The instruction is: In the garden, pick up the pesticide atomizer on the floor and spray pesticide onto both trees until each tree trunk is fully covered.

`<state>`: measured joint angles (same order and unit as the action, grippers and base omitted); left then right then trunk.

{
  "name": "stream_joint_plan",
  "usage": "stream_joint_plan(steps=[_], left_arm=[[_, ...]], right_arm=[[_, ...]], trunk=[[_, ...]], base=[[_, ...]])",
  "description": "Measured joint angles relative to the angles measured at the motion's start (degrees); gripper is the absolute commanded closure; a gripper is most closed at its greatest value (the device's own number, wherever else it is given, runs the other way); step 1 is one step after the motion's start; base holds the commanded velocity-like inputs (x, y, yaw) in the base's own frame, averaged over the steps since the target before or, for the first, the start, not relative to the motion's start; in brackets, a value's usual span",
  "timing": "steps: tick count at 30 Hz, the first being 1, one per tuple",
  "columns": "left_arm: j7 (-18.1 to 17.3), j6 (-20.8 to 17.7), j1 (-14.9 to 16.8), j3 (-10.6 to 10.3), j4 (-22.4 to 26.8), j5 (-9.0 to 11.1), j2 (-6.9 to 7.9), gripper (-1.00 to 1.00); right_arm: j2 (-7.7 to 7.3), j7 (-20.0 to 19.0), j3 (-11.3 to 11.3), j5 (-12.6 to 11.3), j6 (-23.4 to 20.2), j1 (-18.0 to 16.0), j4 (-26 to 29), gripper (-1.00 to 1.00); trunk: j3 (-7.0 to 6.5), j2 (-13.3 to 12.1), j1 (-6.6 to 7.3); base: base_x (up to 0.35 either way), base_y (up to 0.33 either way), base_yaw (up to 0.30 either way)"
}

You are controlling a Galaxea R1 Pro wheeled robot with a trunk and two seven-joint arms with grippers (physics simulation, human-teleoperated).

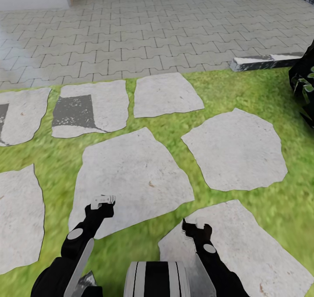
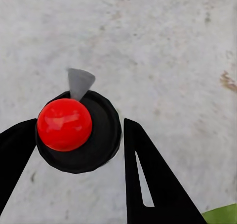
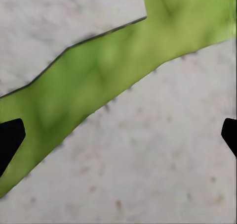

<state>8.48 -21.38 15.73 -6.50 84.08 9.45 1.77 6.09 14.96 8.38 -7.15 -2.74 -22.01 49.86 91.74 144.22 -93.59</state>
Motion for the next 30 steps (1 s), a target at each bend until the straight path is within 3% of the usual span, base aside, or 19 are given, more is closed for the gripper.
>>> stream_joint_plan(steps=[4,7,9,11,15,21,25,30], left_arm=[[0.0,0.2,-0.1,-1.1,0.1,-0.1,0.28,1.00],[0.0,-2.2,-0.1,-2.3,0.5,-2.5,0.44,1.00],[-0.1,-5.4,-0.1,-2.6,1.4,-4.1,0.44,1.00],[-0.3,-7.5,-0.1,-2.6,2.3,-4.6,0.45,1.00],[-2.3,-15.5,-0.1,-2.8,3.9,-5.1,0.43,1.00],[-3.6,-27.4,0.5,-2.7,6.5,-5.1,-0.58,1.00],[-3.6,-29.5,1.0,-2.9,7.1,-5.2,-1.60,1.00],[-3.6,-30.2,1.2,-2.8,7.2,-5.3,-1.86,1.00]], right_arm=[[-1.27,-0.1,0.1,-0.4,-4.8,0.3,7.7,-1.00],[-1.66,-1.0,0.1,-0.4,-14.3,0.6,17.8,-1.00],[-1.75,-2.4,0.1,-0.4,-19.4,1.4,23.4,-1.00],[-1.79,-3.4,0.1,-0.4,-22.1,2.1,26.4,-1.00],[-1.89,-5.2,0.1,-0.3,-30.3,3.0,34.8,-1.00],[-1.98,-5.7,-0.5,-0.4,-34.2,4.2,41.0,-1.00],[-2.89,-5.8,-1.0,-0.4,-34.7,4.5,41.7,-1.00],[-3.54,-5.8,-1.1,-0.4,-34.8,4.5,42.0,-1.00]], trunk=[[0.00,0.0,0.00],[0.00,0.0,0.00],[0.00,0.0,0.00],[0.00,0.0,0.00],[0.00,0.0,0.00],[0.00,0.0,0.00],[0.00,0.0,0.00],[0.00,0.0,0.00]], base=[[0.000,0.000,0.000],[0.000,0.000,0.000],[0.000,0.000,0.000],[0.000,0.000,0.000],[0.000,0.000,0.000],[0.000,0.000,0.000],[0.000,0.000,0.000],[0.000,0.000,0.000]])
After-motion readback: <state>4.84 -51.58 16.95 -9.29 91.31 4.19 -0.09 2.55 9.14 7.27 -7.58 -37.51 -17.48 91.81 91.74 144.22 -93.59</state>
